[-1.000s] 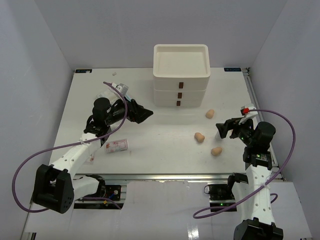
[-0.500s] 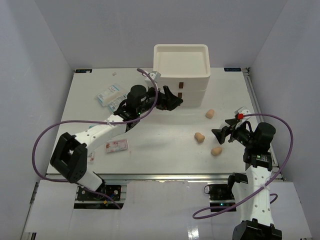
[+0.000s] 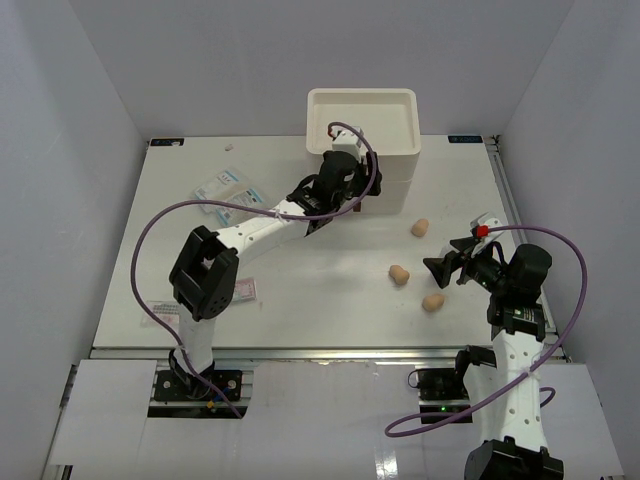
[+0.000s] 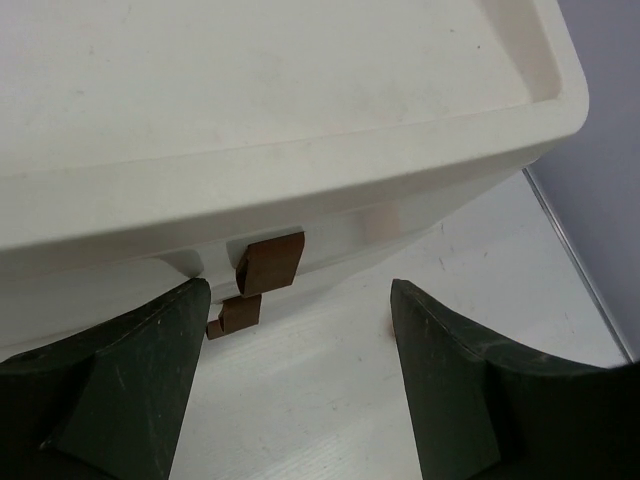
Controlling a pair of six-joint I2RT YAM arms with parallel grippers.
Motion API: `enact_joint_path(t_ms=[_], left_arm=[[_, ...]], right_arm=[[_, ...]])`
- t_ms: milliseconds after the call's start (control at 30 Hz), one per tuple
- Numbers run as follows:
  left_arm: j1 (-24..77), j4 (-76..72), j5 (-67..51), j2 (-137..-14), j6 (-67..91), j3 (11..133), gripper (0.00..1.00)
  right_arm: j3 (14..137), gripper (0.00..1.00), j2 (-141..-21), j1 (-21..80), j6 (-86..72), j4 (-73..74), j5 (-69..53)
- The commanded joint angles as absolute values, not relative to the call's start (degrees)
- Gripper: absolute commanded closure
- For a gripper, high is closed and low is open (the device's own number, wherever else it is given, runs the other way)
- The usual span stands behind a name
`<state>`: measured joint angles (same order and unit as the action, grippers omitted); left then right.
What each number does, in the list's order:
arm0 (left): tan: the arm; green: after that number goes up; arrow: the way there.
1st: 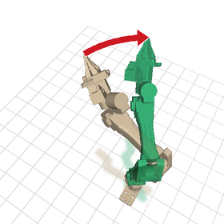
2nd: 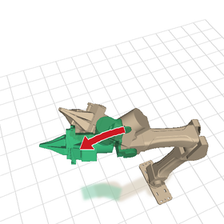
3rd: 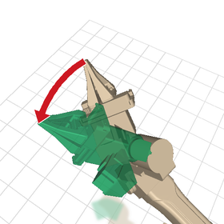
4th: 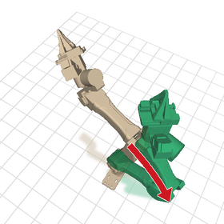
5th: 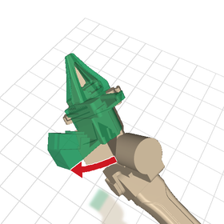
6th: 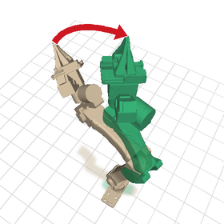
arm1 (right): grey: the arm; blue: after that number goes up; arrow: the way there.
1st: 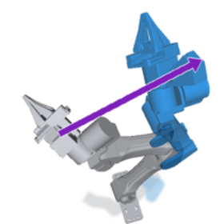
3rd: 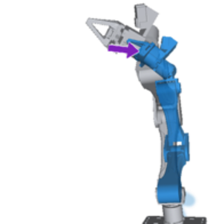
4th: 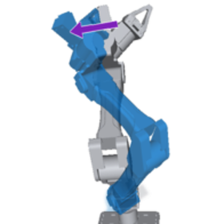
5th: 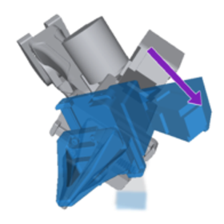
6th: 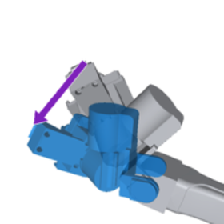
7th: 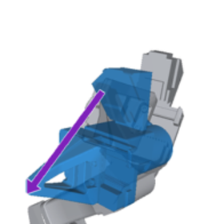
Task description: Organize the makeup
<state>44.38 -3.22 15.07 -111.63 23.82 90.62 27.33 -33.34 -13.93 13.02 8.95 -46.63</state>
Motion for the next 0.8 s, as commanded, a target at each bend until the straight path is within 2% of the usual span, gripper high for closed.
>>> enact_joint_path(t_ms=[0, 367, 467, 700, 767], left_arm=[[45.5, -0.3, 24.5, -112.1, 20.0, 95.4, 0.18], [46.5, 3.5, 29.6, -116.4, 18.7, 101.7, 0.32], [46.6, 3.9, 29.9, -117.2, 18.5, 102.7, 0.39], [46.8, 4.1, 29.7, -117.0, 18.9, 103.2, 0.80], [47.0, 4.2, 29.7, -116.6, 18.7, 103.1, 0.87]], right_arm=[[29.9, 0.10, -32.5, -14.3, 12.1, 8.0, -47.0], [29.4, 0.10, -31.8, -14.3, 11.5, 7.3, -48.2], [29.4, 0.10, -31.6, -14.3, 11.4, 7.2, -48.3], [29.2, 0.10, -31.6, -14.3, 11.2, 7.1, -48.8], [29.1, 0.10, -31.6, -14.3, 11.2, 7.1, -48.9]])
